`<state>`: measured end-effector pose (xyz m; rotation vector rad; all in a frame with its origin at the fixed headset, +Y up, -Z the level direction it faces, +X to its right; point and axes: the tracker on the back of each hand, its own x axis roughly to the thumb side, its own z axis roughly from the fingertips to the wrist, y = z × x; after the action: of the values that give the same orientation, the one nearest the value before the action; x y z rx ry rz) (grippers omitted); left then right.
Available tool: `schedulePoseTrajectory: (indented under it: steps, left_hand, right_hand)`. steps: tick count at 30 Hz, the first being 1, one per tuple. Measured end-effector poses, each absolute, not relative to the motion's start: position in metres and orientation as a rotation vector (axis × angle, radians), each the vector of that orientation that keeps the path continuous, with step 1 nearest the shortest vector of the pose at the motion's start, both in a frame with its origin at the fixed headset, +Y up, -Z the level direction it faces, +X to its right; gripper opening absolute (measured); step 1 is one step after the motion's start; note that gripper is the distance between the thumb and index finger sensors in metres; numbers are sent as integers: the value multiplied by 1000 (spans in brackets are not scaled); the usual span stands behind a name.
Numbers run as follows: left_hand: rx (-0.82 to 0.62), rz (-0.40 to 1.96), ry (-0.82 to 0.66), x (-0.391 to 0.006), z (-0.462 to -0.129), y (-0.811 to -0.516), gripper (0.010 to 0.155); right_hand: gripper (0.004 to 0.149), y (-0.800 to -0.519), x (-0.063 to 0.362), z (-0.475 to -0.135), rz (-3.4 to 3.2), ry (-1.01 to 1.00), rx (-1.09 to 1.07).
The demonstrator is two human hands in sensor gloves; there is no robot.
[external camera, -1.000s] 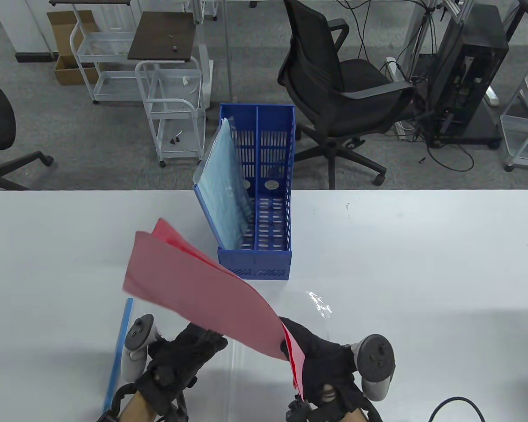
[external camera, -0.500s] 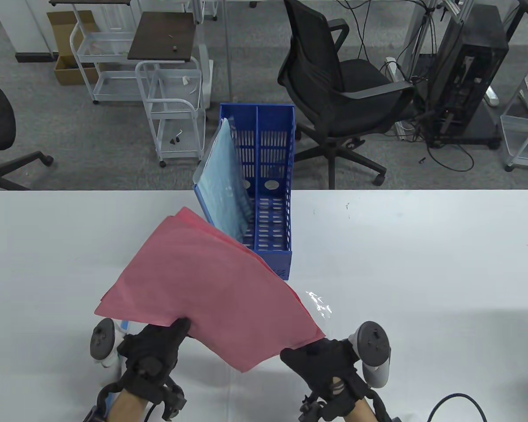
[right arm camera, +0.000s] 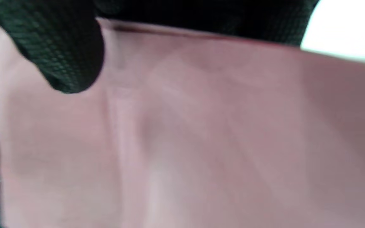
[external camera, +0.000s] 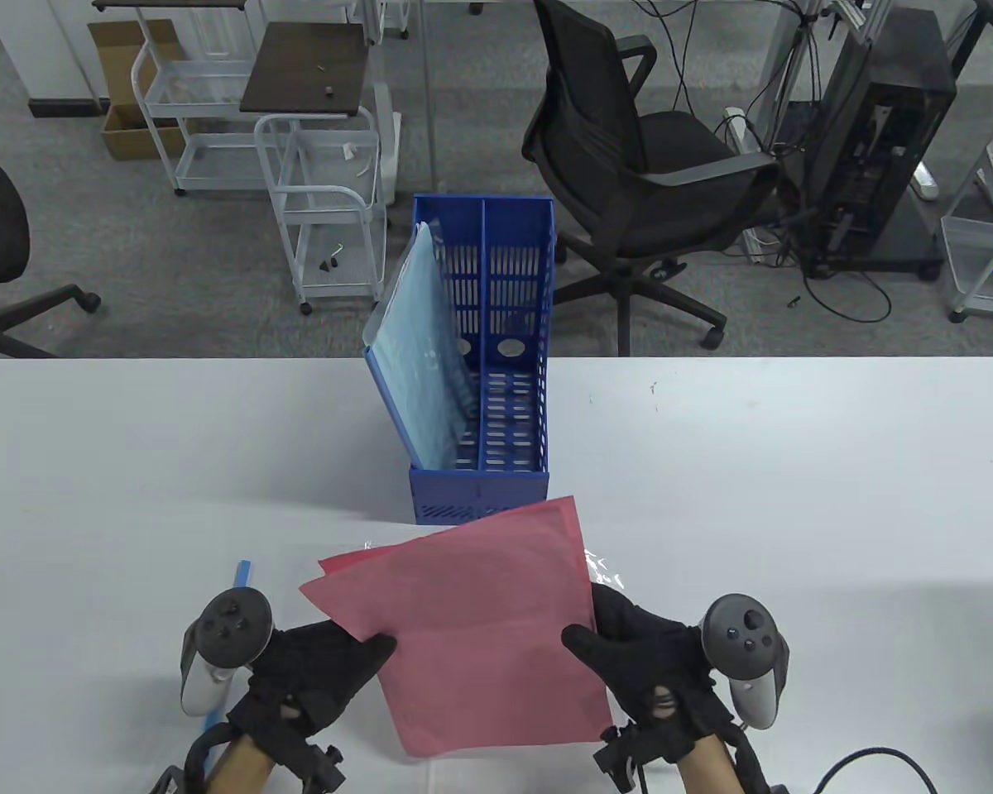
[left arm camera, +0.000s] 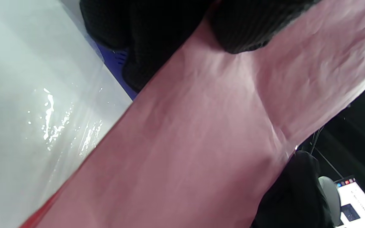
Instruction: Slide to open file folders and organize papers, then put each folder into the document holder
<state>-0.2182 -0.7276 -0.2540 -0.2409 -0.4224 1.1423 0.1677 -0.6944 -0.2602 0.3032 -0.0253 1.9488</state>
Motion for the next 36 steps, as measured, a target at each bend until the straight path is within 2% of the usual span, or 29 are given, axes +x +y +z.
schedulePoseTrajectory:
  steps: [1,3,15,18,21,24,29,36]
  left_hand:
    - [-230,1146,-419,-217,-253,-727,42]
    - [-226,1163,-411,-217,-253,-727,42]
    - [-284,1242,-348,-222,-255,-734,43]
    - [-339,1271,-342,-222,-256,-736,43]
    - [-384,1266,-347,-219,-256,-738,43]
    - [-374,1267,-306,-218,-254,-741,43]
    - [-384,1291,-248,-215,-254,-749,44]
    - [-362,1186,-186,-215,-255,-754,45]
  right_hand:
    - [45,-694,167,-259,1973,-52,280]
    - [43,-695,167,-260,1973,-42,275]
    - [46,-705,170,-268,1881,231,303]
    - [52,-704,173,-267,1876,174,247]
    - [44,-705,175,-268,1884,181,227]
    - [43,-705,177,-268,1931,183,196]
    - [42,-712,181,-272,1906,269,141]
    - [41,-733,200,-283,1877,404,21]
